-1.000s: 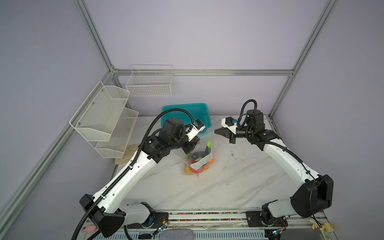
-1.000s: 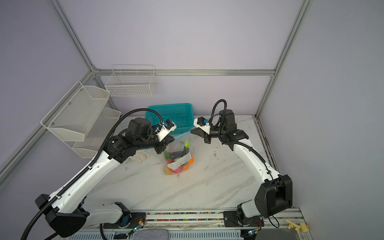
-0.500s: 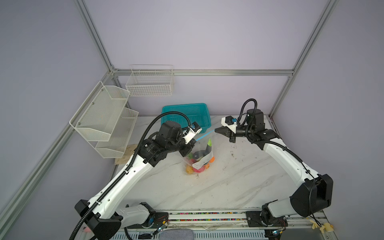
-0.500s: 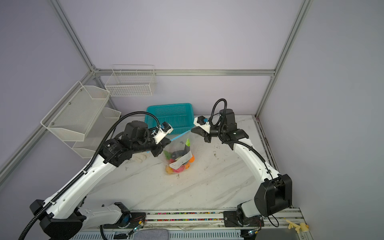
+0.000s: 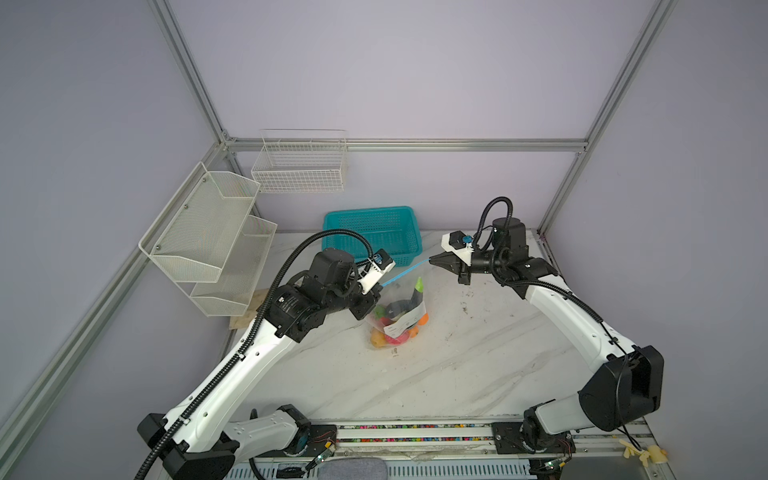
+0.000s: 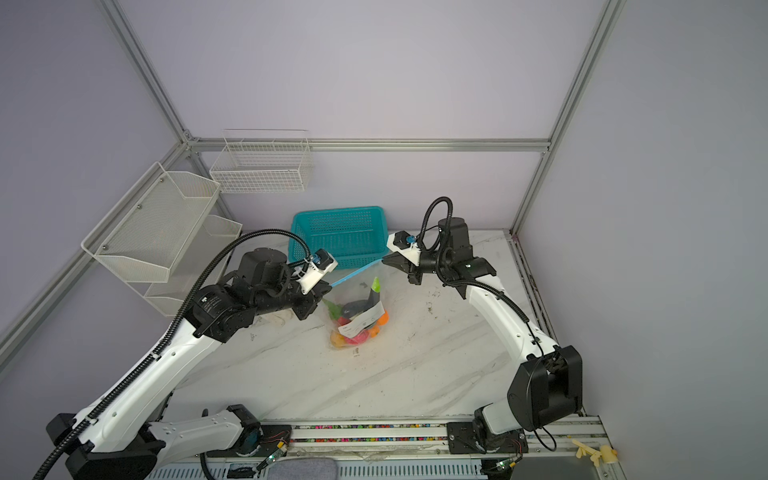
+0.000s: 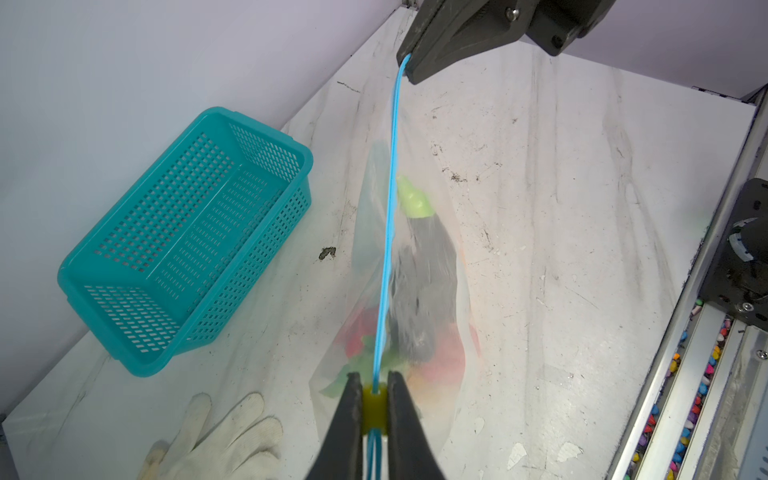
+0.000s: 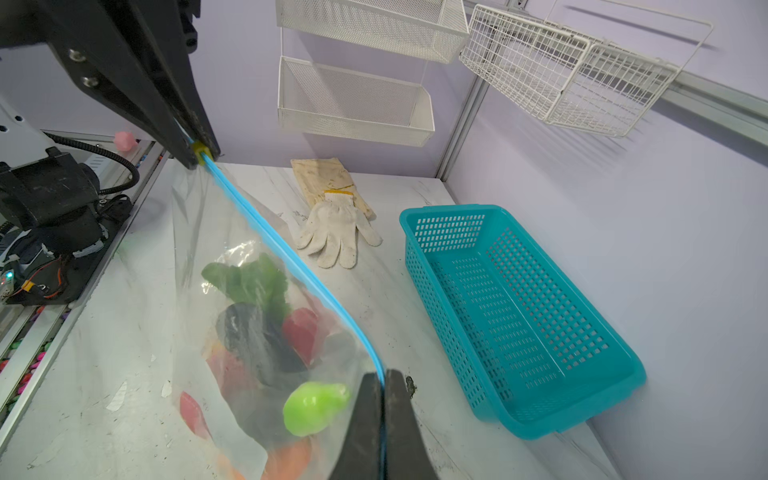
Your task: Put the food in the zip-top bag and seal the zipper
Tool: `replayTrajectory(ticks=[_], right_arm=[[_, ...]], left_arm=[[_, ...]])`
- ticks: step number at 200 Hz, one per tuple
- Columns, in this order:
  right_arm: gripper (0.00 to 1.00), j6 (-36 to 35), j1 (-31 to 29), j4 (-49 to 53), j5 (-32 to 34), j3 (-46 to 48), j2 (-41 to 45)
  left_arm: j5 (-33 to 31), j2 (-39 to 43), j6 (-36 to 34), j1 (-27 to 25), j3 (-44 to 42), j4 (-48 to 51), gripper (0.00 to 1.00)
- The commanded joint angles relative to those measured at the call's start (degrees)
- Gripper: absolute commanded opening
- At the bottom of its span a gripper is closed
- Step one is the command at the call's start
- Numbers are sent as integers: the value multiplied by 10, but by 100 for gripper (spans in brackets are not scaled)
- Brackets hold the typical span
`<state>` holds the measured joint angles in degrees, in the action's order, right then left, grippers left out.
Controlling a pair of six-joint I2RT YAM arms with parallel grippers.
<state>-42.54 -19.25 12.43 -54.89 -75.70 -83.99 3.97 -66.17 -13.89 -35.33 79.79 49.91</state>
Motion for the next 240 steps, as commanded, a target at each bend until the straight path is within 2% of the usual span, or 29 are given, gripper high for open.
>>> replayTrajectory(ticks=[1, 186, 199, 215, 240], right_arm=[[0, 2, 11, -2, 9, -20, -4], [0, 5, 11, -3, 7, -20, -10], [0, 10, 10, -6, 6, -19, -10], [0, 16, 10, -12, 6, -17, -10], [0, 19, 10, -16, 4, -13, -8]], left_arm=[[-20, 25, 14, 4, -24, 20, 12], [-46, 63, 31, 4, -26, 74, 13], [-33, 57, 38, 4, -23, 63, 17], [1, 45, 50, 4, -18, 37, 38], [25, 16, 69, 4, -5, 2, 46]])
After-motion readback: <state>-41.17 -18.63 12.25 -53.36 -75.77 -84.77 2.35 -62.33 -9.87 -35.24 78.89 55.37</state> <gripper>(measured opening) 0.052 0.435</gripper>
